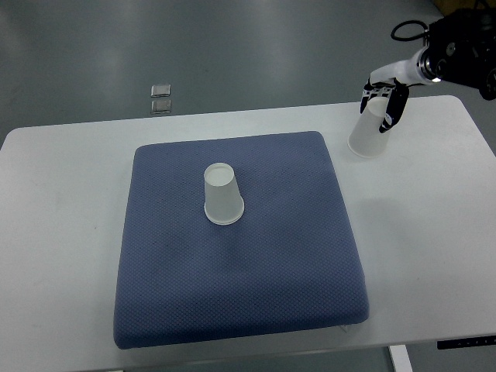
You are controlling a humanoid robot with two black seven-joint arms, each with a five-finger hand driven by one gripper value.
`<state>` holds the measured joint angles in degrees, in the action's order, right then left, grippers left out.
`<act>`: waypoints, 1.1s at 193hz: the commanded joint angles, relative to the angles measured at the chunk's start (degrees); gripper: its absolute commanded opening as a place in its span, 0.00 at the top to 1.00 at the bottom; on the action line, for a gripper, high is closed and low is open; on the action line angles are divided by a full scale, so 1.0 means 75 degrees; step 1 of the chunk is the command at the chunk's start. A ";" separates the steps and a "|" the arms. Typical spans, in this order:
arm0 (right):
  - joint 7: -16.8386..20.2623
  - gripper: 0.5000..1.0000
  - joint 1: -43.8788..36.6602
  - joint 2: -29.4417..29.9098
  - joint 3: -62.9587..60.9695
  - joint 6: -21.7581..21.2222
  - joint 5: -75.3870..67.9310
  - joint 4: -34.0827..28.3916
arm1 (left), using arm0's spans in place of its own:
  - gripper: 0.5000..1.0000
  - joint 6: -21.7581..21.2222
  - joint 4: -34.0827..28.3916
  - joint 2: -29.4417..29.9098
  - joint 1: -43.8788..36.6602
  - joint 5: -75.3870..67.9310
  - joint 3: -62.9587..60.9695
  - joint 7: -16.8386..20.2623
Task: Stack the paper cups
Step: 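Lift the white cup and carry it above the cup on the pad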
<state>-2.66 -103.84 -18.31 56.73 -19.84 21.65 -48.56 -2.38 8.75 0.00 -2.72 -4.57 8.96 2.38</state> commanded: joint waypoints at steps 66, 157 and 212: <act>0.0085 0.41 -0.3135 0.0133 0.0323 -0.0659 -0.0016 -0.1939 | 0.00 0.0012 0.0041 0.0000 0.0011 0.0000 0.0000 -0.0001; 0.0085 0.41 -0.3522 0.1914 -0.0041 -0.0577 -0.1363 -0.1997 | 0.00 0.0012 0.0041 0.0000 0.0011 0.0000 0.0000 -0.0001; 0.0085 0.40 -0.3334 0.2442 -0.0439 -0.0577 -0.1949 -0.1751 | 0.00 0.0012 0.0041 0.0000 0.0000 0.0000 0.0000 -0.0001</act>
<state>-2.02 -129.61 -0.22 54.03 -24.21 8.15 -62.23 -2.28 9.06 0.00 -2.65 -4.57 8.96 2.38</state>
